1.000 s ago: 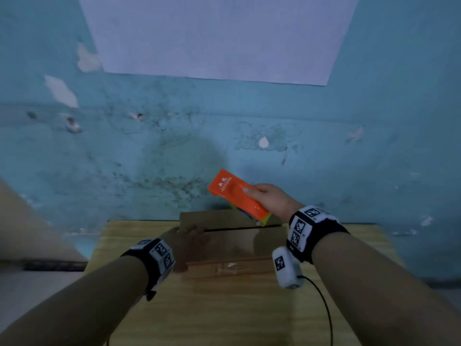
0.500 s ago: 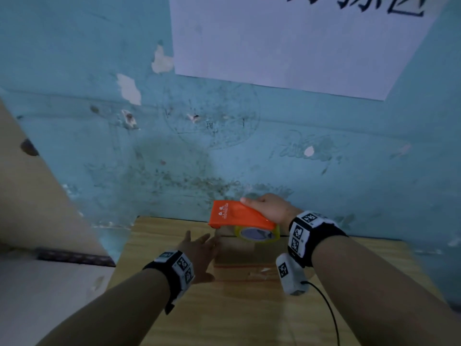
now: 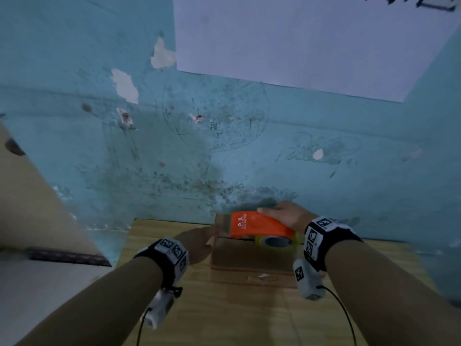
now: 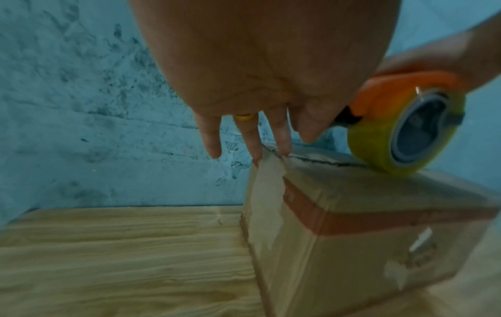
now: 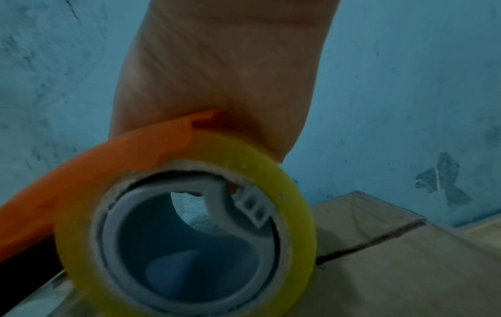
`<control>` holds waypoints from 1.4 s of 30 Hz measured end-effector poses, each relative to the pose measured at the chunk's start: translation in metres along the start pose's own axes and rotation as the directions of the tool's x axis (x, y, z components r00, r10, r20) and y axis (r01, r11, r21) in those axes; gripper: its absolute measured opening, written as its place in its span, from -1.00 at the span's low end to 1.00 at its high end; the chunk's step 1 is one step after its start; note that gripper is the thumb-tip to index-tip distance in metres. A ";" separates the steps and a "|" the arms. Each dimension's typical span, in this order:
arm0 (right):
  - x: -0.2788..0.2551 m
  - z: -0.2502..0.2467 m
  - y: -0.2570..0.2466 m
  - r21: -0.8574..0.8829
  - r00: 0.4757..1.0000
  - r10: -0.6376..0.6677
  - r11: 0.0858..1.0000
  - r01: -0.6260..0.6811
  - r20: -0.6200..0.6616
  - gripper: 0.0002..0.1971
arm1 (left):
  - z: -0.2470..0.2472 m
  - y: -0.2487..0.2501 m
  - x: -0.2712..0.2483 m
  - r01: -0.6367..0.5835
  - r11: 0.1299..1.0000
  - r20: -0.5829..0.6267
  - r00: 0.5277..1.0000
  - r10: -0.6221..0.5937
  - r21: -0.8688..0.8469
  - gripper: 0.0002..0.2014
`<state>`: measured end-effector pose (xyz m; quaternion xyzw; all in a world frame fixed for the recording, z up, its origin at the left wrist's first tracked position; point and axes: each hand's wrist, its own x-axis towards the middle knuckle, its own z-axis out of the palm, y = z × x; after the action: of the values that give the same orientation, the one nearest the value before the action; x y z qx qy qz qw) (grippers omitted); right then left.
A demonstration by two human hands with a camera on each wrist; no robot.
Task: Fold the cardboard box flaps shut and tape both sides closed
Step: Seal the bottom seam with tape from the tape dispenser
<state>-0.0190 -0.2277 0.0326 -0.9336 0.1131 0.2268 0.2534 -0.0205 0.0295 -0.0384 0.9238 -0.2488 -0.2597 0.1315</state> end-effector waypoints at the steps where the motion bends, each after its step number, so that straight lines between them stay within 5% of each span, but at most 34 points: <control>1: 0.001 0.001 0.001 -0.014 1.000 0.005 1.000 -0.005 0.007 -0.46 | -0.002 0.002 0.002 0.003 0.998 -0.033 0.999 -0.005 -0.069 -0.40; 7: 0.008 0.001 0.009 0.077 0.999 0.014 0.997 -0.017 0.032 -0.53 | -0.012 0.015 0.024 0.010 0.936 -0.252 0.962 -0.105 -0.353 -0.44; 9: 0.010 0.001 0.012 0.115 0.999 0.016 0.993 -0.020 0.034 -0.53 | -0.013 0.021 0.033 -0.012 0.851 -0.254 0.957 -0.143 -0.525 -0.49; 11: 0.012 0.001 0.015 0.123 0.999 0.019 0.992 -0.023 0.035 -0.48 | -0.015 0.029 0.039 -0.010 0.673 -0.176 0.968 -0.179 -0.740 -0.50; 14: 0.012 0.001 0.017 0.145 1.000 0.007 0.989 -0.011 0.030 -0.54 | -0.020 0.044 0.044 0.099 0.263 0.054 0.984 -0.171 -0.960 -0.51; 15: 0.011 0.000 0.017 0.156 1.000 0.000 0.988 -0.005 0.030 -0.59 | -0.021 0.048 0.044 0.149 0.214 0.117 0.981 -0.156 -0.966 -0.60; 20: 0.011 0.000 0.019 0.195 0.999 -0.022 0.981 0.016 0.029 -0.55 | -0.022 0.052 0.047 0.323 0.212 0.287 0.941 -0.181 -0.922 -0.90; 23: 0.014 0.000 0.020 0.182 0.999 -0.018 0.983 0.011 0.037 -0.46 | -0.018 0.049 0.047 0.359 0.145 0.329 0.924 -0.195 -0.922 -0.78; 42: 0.014 -0.013 0.013 0.071 0.990 -0.123 0.990 0.118 0.069 -0.52 | -0.020 0.045 0.038 0.284 0.279 0.196 0.932 -0.305 -0.917 -0.83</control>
<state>-0.0064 -0.2463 0.0302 -0.9207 0.0547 0.2412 0.3018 0.0008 -0.0267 -0.0211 0.7116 0.1209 -0.3656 0.5876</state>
